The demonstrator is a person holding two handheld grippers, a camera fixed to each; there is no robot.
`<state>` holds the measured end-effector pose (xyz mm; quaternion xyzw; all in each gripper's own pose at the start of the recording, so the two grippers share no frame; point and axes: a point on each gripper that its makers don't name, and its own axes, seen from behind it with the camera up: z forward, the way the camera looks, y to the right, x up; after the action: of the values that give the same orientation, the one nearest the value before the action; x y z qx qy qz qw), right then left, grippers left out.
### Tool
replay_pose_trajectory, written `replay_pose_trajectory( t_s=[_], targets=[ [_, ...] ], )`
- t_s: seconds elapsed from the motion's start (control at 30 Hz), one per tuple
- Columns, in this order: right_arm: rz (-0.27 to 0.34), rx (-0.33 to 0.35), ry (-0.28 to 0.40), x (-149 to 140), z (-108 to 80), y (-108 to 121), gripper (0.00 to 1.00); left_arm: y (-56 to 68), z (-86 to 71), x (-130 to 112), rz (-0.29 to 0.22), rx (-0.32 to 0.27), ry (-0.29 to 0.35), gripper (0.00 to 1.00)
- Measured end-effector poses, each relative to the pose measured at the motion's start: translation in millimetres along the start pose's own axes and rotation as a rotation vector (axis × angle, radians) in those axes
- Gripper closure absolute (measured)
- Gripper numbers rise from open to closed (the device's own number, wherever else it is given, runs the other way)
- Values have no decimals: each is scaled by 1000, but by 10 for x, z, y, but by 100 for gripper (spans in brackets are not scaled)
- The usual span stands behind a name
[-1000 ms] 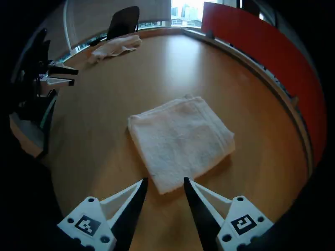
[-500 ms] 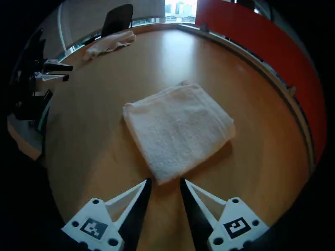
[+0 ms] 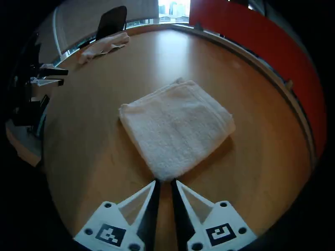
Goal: Fold towel
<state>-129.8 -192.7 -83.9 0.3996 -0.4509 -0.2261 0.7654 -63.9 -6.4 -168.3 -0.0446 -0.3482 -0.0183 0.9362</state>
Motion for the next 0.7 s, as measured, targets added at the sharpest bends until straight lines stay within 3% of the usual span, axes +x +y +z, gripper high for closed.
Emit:
replay_pose_trajectory(
  t_s=[0.1,0.37,0.7],
  targets=[
    [4,-4,3,4,-13,21,95,2,7,1,-1,-1,0,13],
    [4,-12,35,166,-145,73,96,20,21,31,8,-7,2,13],
    [19,-33,109,751,-469,259,96,31,25,109,1,-14,16,13]
  ],
)
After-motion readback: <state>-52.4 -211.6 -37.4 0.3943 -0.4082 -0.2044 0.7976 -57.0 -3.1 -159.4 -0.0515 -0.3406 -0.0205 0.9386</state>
